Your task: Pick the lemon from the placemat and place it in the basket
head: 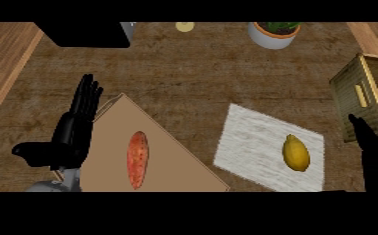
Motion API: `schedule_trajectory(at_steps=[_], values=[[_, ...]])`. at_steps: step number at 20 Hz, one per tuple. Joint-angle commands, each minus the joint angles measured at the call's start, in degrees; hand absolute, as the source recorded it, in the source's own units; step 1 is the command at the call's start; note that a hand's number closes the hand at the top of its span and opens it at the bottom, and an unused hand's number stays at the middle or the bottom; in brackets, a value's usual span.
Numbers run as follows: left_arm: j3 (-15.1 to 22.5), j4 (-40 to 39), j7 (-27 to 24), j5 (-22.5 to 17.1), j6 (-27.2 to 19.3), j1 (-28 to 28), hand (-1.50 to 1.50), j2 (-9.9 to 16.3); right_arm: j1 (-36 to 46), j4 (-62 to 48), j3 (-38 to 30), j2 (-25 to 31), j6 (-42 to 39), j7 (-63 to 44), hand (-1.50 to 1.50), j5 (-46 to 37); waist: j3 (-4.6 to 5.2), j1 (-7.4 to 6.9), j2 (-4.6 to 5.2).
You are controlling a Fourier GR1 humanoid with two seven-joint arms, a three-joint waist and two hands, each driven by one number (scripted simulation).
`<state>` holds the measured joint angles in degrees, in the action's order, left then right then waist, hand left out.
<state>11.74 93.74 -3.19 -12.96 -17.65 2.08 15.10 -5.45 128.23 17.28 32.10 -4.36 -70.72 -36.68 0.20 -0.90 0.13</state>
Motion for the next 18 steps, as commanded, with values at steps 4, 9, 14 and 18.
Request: schedule_trajectory(at_steps=[4, 9, 14, 18], values=[[0.2, 1.6, 1.1, 1.5, -0.6, -0.9, 0.00, -1.1, 4.2, -5.2, 2.0, -7.4, -2.9, -8.7, -1.50, -4.6, -0.17, 0.53, -0.13], [-0.8, 3.2, 0.7, 1.4, -0.2, -3.1, 0.00, -1.6, 4.6, -8.8, 1.2, -11.7, -3.5, -4.6, -1.50, -7.4, -0.17, 0.61, -0.17], [-2.1, 1.2, 0.8, 2.0, 1.2, -1.6, 0.00, -1.2, 2.6, -13.4, 3.8, -16.0, -1.0, -1.4, -1.50, -14.9, -0.18, 0.77, -0.17], [-1.4, -0.4, 2.2, 3.1, 0.6, 0.7, 0.00, -3.1, -0.1, -10.4, 3.0, -17.2, -2.5, -1.4, -1.50, -17.6, -0.18, 1.16, -0.21]])
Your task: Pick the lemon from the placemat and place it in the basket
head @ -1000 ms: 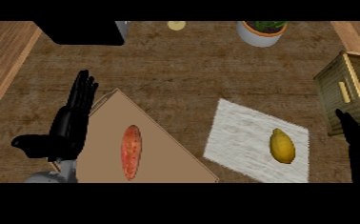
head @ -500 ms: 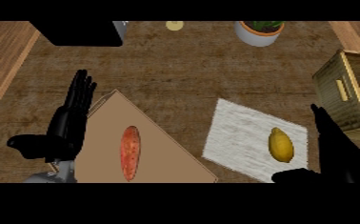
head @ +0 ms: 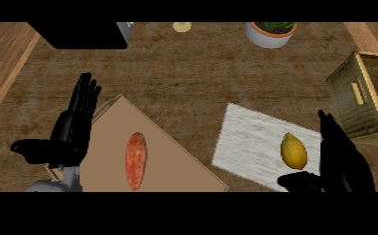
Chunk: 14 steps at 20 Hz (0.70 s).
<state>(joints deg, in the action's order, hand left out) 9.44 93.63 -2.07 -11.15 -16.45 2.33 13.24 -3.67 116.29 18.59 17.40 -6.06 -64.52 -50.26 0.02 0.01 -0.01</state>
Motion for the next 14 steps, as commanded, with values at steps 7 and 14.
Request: schedule_trajectory(at_steps=[7, 14], values=[[-0.9, 3.8, 3.7, 1.5, 1.3, -0.6, 0.00, -1.1, -1.3, -5.6, -3.2, -5.3, -0.5, -0.5, -1.50, -4.1, -0.03, -0.01, -0.05], [-2.2, 0.4, -0.1, 3.2, 2.9, -1.6, 0.00, -3.4, 1.0, -10.8, -7.9, -7.7, -1.6, 3.2, -1.50, -3.5, -0.02, 0.02, -0.01]])
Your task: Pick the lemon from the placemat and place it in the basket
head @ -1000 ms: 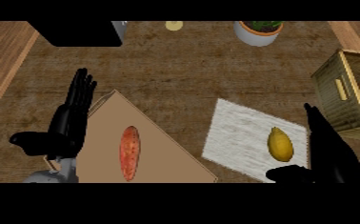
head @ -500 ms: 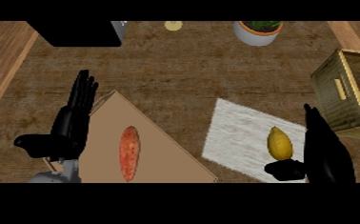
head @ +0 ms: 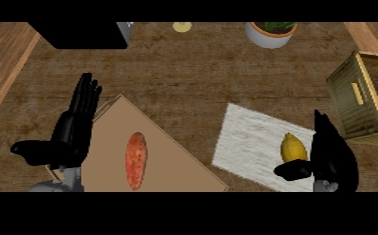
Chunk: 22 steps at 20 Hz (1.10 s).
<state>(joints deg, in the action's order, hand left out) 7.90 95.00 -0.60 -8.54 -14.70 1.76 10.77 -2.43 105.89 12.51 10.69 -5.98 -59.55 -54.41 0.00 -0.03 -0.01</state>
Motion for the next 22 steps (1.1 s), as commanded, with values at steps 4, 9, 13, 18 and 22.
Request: schedule_trajectory(at_steps=[4, 9, 13, 18, 22], values=[[0.3, 1.8, 0.2, 2.8, 0.8, -2.2, 0.00, -2.3, 0.9, -3.4, -1.2, -3.4, -1.2, -1.1, -1.50, -1.4, 0.00, -0.02, -0.02], [-0.5, 2.3, 0.5, 4.1, 1.3, -2.3, 0.00, -3.8, 1.7, -4.3, -3.3, -4.5, -1.6, 0.6, -1.50, -1.4, 0.01, 0.00, -0.02], [-4.8, 3.2, 2.7, 1.5, 5.3, -1.6, 0.00, -1.2, -1.4, -6.7, -3.0, -5.3, 1.6, 3.7, -1.50, -2.6, 0.00, 0.01, -0.02], [-4.3, -4.1, -3.8, 4.4, 4.5, -0.4, 0.00, -4.8, -2.6, -6.0, -2.8, -5.0, 0.4, 4.3, -1.50, -3.5, 0.02, 0.13, 0.00], [-3.0, 1.0, 1.9, 6.2, 3.6, 0.5, 0.00, -5.6, -0.2, -14.0, -6.1, -5.6, 5.4, 9.5, -1.50, -2.4, 0.00, 0.02, 0.00]])
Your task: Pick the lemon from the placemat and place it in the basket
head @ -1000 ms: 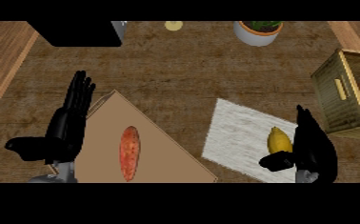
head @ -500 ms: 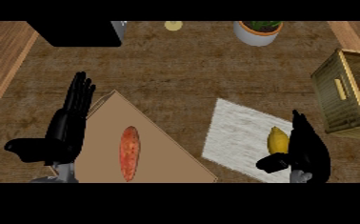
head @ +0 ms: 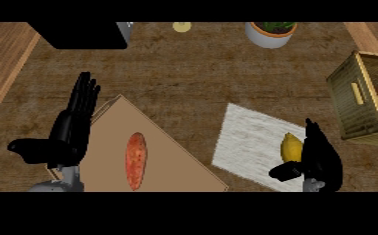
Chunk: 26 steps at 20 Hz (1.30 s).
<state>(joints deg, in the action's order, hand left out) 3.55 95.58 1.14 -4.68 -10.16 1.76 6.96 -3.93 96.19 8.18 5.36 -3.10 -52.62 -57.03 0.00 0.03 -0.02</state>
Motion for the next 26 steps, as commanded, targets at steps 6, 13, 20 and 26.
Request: schedule_trajectory(at_steps=[6, 13, 20, 26], values=[[0.3, 5.4, 1.5, 2.2, 1.3, -4.8, 0.00, -1.4, 0.3, -3.0, -1.8, -1.3, 2.9, 2.1, -1.50, -0.5, -0.01, -0.08, -0.02], [-1.5, -2.5, -5.1, 1.5, 2.7, -2.0, 0.00, -2.4, 0.2, -6.4, -2.0, 4.2, -4.3, 9.2, 1.50, 2.5, 0.01, 0.08, 0.02], [-1.6, 0.8, 0.8, 2.8, 2.5, -0.4, 0.00, -2.1, 4.3, -9.8, 2.2, 0.6, -2.5, 6.7, 1.50, -4.2, 0.00, -0.08, 0.00], [-1.2, -1.4, -2.5, 3.1, 2.8, -1.8, 0.00, -3.2, 1.7, -8.3, 6.4, 6.6, -2.9, 21.7, 1.50, -2.6, 0.01, 0.02, -0.01]])
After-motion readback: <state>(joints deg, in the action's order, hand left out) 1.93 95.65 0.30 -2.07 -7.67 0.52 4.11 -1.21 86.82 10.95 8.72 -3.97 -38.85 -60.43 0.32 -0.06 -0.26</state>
